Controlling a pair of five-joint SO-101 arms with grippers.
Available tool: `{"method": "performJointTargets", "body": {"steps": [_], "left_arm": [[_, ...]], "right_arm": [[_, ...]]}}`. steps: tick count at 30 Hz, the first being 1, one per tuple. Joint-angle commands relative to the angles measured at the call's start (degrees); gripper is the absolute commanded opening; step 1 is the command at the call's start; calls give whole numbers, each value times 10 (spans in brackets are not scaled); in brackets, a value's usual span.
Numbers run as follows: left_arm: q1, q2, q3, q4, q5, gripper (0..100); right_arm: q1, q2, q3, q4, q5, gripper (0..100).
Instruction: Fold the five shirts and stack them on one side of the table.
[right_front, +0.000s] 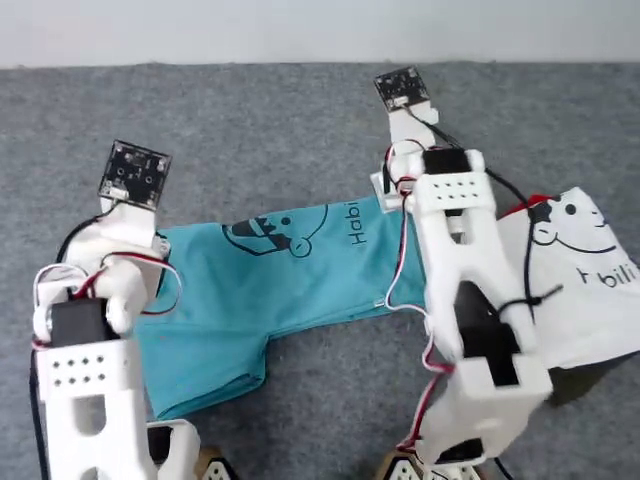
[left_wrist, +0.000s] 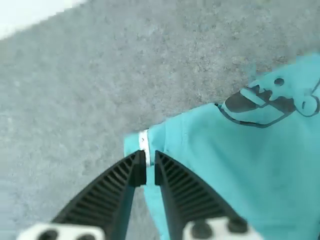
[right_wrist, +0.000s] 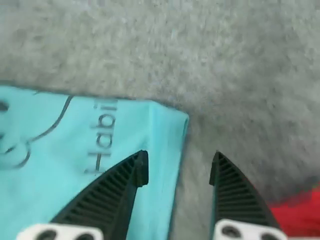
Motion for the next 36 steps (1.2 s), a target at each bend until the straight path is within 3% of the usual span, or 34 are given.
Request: {"method": "performJointTargets", "body": {"steps": [1,5,14,17,22,27,36], "left_arm": [[0,25,0,-19,16,41],[0,36,0,-20,18,41],[0,36,0,-19,18,41],[0,36,0,-19,18,41],[0,36,0,-19,18,40],[0,36,0,-19,18,40],[0,36,0,-19,18,40]], "right_arm": [[6,56,-28,-47,-12,211],[6,168,-127,-29,-15,210],[9,391,-416,129,-11,205],[8,443,-498,178,-11,137],[18,502,-598,225,-11,8],[31,532,-689,277,-11,10],[75,577,-801,275,-14,10]]}}
